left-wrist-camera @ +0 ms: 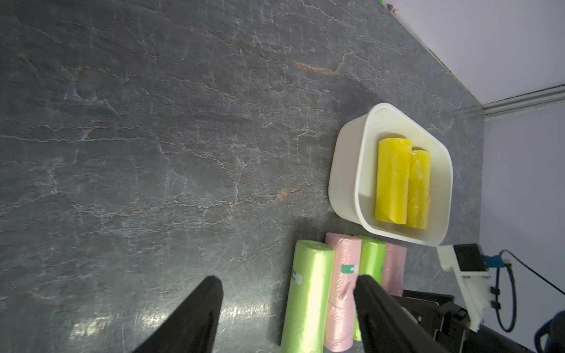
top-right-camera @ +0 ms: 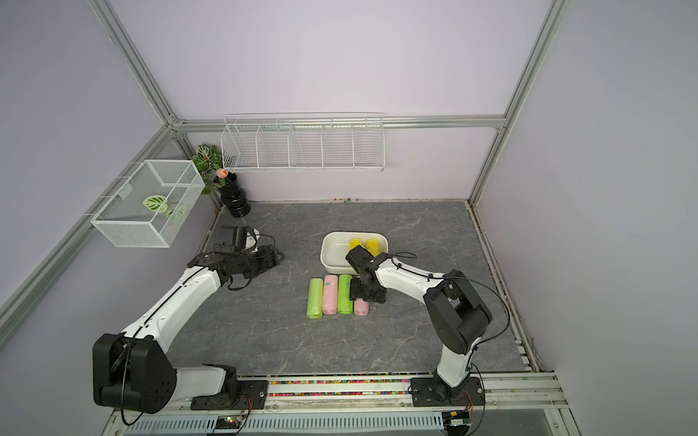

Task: Put the roll of trash bags into the storage box
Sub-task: Pick up the roll of trash bags from the center of the board.

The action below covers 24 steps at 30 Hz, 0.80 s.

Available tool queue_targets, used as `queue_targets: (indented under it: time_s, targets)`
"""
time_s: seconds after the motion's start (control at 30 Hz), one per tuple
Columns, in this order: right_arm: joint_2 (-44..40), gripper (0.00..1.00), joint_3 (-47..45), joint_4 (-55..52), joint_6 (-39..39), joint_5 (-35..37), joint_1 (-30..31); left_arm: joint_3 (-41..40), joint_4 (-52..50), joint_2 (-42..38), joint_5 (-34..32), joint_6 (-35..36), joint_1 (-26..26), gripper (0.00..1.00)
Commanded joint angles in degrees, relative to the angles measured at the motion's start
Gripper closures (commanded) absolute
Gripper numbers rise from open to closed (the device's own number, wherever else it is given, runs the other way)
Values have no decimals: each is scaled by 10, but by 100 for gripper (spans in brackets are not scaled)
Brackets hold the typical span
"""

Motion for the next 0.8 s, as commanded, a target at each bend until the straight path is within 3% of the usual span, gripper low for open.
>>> queue_targets:
  time_s: [0.0,0.3,0.4,0.77]
  targets:
    - [16,30,10,1,8,3,2,37,-48,-5,19,31,1,26]
    - [49,42,22,4,0,10,3,80,-138,-34,-2,116,2,24]
    - [53,55,26,-3,-5,9,3,83,-159,-38,-26,140,4,24]
    - [-5,74,31,-47,-28,45,16,69,-133,-26,-17,167,3,20]
